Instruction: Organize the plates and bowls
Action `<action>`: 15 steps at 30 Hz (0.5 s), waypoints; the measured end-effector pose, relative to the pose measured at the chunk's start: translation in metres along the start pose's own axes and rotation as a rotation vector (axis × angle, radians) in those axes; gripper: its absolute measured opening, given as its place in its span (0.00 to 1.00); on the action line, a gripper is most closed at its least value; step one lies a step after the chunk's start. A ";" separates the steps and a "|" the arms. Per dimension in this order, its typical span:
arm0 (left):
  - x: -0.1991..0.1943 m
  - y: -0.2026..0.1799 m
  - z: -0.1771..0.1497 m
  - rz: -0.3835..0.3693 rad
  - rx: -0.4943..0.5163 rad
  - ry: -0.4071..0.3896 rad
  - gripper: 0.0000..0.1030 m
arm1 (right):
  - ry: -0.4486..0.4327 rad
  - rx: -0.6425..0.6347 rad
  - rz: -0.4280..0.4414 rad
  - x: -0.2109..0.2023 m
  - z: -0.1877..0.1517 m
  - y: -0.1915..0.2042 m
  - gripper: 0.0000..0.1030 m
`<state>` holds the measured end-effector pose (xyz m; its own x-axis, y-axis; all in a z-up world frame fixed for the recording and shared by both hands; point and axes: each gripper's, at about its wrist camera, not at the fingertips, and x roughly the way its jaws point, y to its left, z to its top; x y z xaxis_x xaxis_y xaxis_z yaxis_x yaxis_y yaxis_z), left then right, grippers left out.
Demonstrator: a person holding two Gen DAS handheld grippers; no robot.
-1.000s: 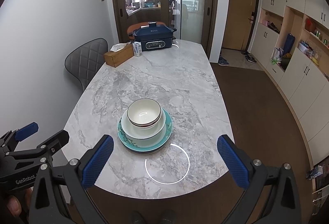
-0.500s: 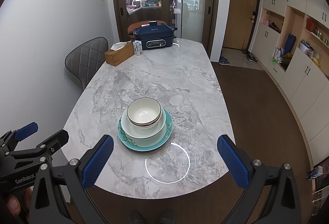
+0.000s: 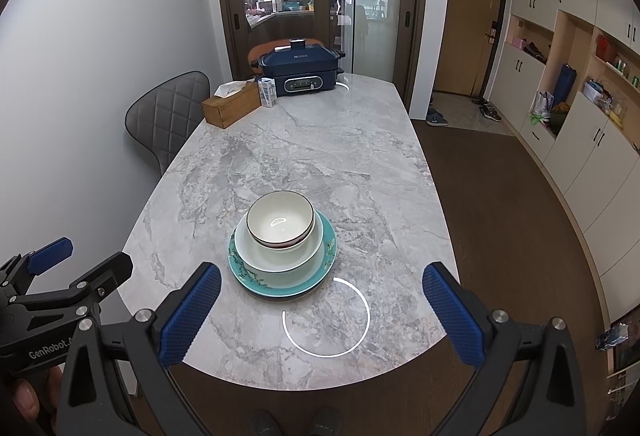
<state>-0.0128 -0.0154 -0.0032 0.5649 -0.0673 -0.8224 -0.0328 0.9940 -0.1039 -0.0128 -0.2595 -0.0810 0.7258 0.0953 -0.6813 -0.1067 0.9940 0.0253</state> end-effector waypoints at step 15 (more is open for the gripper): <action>0.000 0.003 0.002 0.001 -0.001 0.000 0.99 | 0.002 -0.001 0.000 0.000 -0.001 -0.001 1.00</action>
<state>-0.0110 -0.0124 -0.0027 0.5647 -0.0666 -0.8226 -0.0337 0.9940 -0.1037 -0.0134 -0.2606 -0.0818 0.7245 0.0955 -0.6826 -0.1075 0.9939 0.0250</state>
